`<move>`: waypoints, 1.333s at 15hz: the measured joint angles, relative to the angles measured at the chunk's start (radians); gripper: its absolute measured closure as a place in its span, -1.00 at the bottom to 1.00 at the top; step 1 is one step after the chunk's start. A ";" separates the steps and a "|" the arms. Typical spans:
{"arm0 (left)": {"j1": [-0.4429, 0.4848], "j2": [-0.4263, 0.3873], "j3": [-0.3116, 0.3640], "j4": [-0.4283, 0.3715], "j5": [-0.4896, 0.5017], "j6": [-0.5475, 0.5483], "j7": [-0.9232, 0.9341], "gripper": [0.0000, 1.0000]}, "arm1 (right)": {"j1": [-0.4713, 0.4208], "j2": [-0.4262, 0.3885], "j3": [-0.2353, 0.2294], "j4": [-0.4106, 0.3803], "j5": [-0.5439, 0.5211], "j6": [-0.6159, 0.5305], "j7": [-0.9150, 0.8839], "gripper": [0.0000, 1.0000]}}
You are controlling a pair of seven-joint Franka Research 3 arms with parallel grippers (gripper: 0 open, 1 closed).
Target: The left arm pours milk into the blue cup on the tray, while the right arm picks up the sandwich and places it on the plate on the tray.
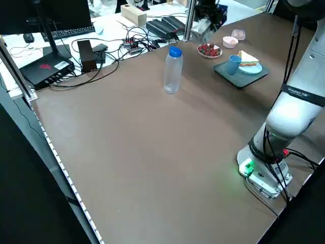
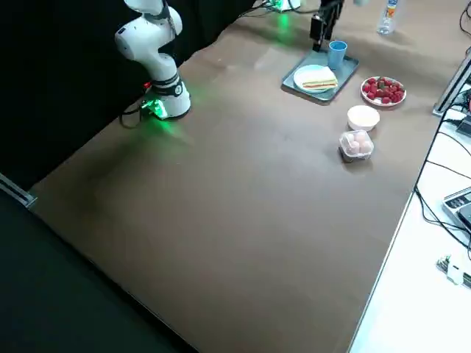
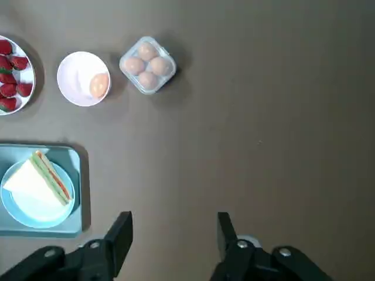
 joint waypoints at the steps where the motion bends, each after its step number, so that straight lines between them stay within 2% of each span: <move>1: -0.039 0.003 0.000 -0.015 0.025 0.037 -0.031 -0.10 | 0.035 -0.028 -0.036 0.000 0.002 -0.021 -0.002 -0.36; 5: -0.161 0.033 0.000 -0.037 0.156 0.117 -0.147 -0.10 | 0.162 -0.123 -0.163 -0.019 0.004 -0.093 -0.023 -0.36; 7: -0.248 0.074 0.000 -0.039 0.258 0.153 -0.263 -0.10 | 0.208 -0.182 -0.228 -0.089 0.013 -0.093 -0.084 -0.36; 11: -0.357 0.137 0.000 -0.036 0.408 0.183 -0.414 -0.10 | 0.243 -0.247 -0.302 -0.179 0.078 -0.068 -0.130 -0.36; 14: -0.416 0.184 0.001 -0.033 0.443 0.186 -0.432 -0.10 | 0.247 -0.286 -0.328 -0.234 0.091 -0.042 -0.150 -0.40; 18: -0.471 0.217 0.001 -0.032 0.509 0.186 -0.502 -0.11 | 0.247 -0.292 -0.333 -0.250 0.092 -0.028 -0.157 -0.98; 20: -0.483 0.229 0.001 -0.032 0.517 0.186 -0.522 -0.13 | 0.247 -0.292 -0.333 -0.255 0.092 -0.008 -0.157 -1.00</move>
